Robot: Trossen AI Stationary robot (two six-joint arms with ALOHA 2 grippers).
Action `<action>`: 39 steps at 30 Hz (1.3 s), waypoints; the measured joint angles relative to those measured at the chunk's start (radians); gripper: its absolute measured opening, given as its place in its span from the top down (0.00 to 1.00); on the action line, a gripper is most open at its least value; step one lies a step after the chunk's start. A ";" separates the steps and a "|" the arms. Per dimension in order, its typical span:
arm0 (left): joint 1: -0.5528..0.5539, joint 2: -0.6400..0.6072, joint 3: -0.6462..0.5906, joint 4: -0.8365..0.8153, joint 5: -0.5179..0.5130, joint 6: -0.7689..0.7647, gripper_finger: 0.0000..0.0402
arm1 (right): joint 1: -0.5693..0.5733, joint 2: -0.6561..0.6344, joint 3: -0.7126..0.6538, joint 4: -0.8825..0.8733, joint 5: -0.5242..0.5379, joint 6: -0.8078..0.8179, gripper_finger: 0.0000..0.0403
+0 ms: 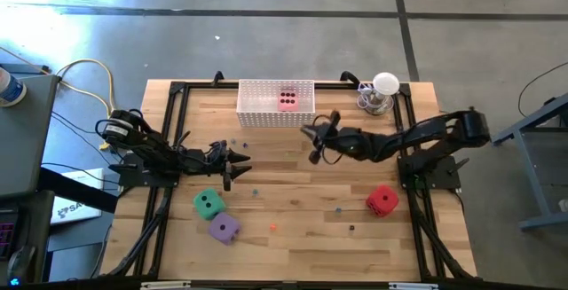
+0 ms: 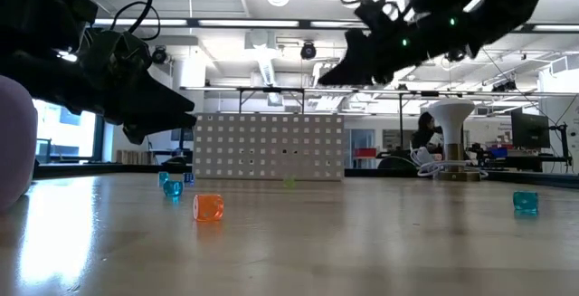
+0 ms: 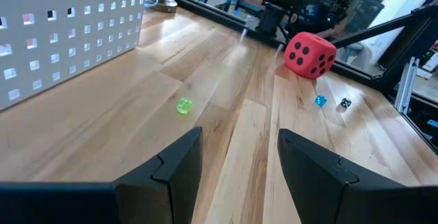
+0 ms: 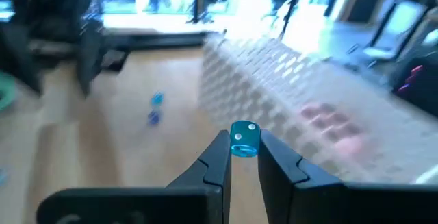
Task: Pick & Place Dice
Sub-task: Put the small blue dice into the white basket
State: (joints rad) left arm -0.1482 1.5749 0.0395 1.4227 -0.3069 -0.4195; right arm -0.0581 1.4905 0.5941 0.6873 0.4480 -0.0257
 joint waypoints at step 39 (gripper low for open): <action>0.000 0.000 0.003 -0.008 -0.003 0.000 0.54 | -0.293 0.168 0.295 -0.309 -0.086 0.184 0.91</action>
State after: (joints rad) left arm -0.1482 1.5745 0.0424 1.4143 -0.3103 -0.4191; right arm -0.3508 1.6581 0.8894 0.3782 0.3623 0.1581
